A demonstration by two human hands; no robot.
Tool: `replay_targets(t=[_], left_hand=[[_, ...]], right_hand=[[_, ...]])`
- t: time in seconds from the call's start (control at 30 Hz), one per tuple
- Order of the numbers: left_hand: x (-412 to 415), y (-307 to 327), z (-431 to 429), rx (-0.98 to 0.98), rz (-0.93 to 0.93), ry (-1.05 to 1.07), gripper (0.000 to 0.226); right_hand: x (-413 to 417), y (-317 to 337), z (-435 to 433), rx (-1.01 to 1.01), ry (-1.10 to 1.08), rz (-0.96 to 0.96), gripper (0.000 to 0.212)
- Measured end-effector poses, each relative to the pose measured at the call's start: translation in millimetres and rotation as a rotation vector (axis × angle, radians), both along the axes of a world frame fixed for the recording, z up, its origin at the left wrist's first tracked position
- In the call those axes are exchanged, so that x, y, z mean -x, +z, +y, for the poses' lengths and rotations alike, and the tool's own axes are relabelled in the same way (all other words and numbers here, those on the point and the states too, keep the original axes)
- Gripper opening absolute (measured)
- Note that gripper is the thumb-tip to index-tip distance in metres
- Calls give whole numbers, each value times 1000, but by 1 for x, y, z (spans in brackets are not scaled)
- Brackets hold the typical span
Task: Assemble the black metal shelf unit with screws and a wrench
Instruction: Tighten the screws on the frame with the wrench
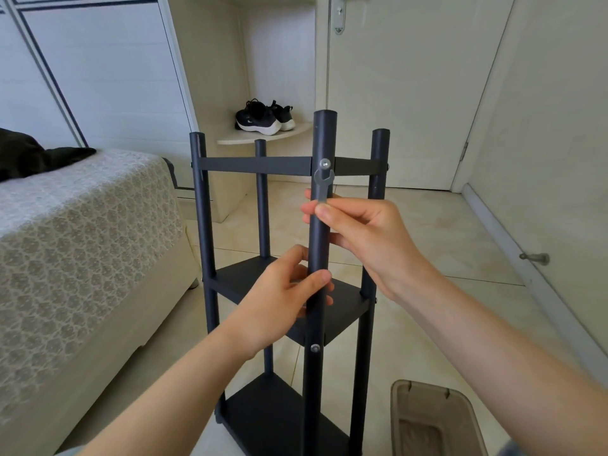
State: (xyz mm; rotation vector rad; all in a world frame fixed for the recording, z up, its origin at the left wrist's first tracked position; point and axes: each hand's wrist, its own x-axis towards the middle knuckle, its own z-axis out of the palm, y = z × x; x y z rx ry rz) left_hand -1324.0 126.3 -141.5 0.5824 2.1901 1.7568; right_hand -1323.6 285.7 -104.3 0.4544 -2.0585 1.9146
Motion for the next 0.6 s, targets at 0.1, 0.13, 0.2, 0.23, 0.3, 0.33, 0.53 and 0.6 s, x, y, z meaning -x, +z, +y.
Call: replay_targets(t=[0.1,0.13,0.2,0.23,0.3,0.33,0.53,0.6], left_hand=[[-1,2,0,10,14,-31,14],[-1,3,0,11,20,-44,15],[-2,4,0,4,27,-67,17],[-1,5,-1,-3,26,-80,19],[-1,6,-3,-10,32,-111,21],[-1,7,-5,-3,44,-125,21],[-5,9,-9,-2,104,-107,23],[-7,10,-10,0,125,-96,27]], right_hand=[[-3,1,0,13,-24,1,18],[-4,2,1,16,-30,6,18],[-6,5,0,13,-36,21,18],[-7,6,0,11,-34,31,18],[-10,9,1,2,-27,51,18],[-11,10,0,-1,-22,61,19],[-17,14,-5,-20,7,106,17],[-18,14,-6,-23,11,115,18]])
